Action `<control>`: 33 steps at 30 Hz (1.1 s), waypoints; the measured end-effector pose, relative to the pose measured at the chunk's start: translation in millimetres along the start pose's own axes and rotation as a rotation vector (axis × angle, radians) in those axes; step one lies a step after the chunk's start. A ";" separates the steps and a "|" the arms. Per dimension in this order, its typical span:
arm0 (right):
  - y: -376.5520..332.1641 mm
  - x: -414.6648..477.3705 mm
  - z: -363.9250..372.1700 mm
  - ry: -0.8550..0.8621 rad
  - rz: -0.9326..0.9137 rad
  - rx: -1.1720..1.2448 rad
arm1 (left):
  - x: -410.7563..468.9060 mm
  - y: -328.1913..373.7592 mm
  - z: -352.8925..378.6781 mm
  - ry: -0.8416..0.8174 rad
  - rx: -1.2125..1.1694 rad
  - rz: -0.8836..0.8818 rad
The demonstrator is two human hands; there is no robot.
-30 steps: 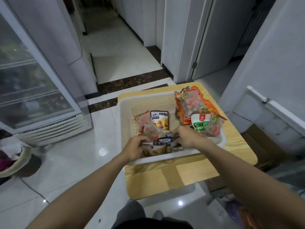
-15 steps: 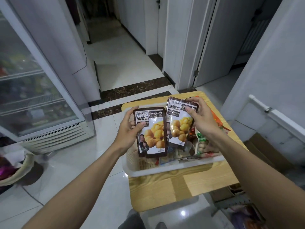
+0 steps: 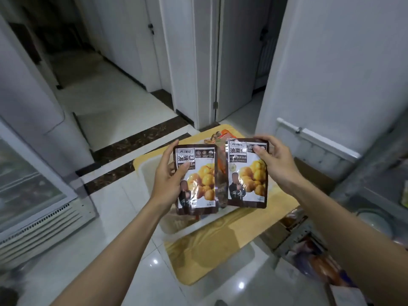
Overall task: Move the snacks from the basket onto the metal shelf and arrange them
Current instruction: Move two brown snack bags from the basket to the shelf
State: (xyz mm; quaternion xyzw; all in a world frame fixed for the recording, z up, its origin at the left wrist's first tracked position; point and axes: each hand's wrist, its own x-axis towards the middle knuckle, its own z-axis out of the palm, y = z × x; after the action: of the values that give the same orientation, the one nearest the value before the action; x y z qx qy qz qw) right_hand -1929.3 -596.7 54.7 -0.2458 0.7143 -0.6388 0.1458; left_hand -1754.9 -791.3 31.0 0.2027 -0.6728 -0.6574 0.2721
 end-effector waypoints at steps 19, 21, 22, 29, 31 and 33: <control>-87.0 -239.6 -248.9 0.674 -0.112 -0.106 | -118.0 90.1 279.4 -0.583 -0.187 0.070; -94.5 -260.2 -284.9 0.710 -0.129 -0.132 | -134.8 105.2 317.9 -0.615 -0.198 0.087; -98.7 -270.3 -302.7 0.726 -0.140 -0.141 | -143.0 113.7 336.6 -0.636 -0.200 0.102; -134.1 -332.5 -420.6 0.844 -0.207 -0.155 | -183.6 182.9 461.3 -0.725 -0.254 0.171; -141.9 -342.0 -448.8 0.880 -0.217 -0.151 | -190.4 200.3 489.8 -0.739 -0.251 0.185; -149.1 -345.8 -473.9 0.916 -0.216 -0.143 | -192.1 216.0 514.9 -0.745 -0.257 0.196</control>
State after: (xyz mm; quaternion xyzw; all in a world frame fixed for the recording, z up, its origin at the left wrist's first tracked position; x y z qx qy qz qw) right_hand -1863.0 -21.7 231.8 -0.0210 0.7176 -0.6422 -0.2687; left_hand -1914.4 -259.9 233.3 -0.1501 -0.6536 -0.7357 0.0943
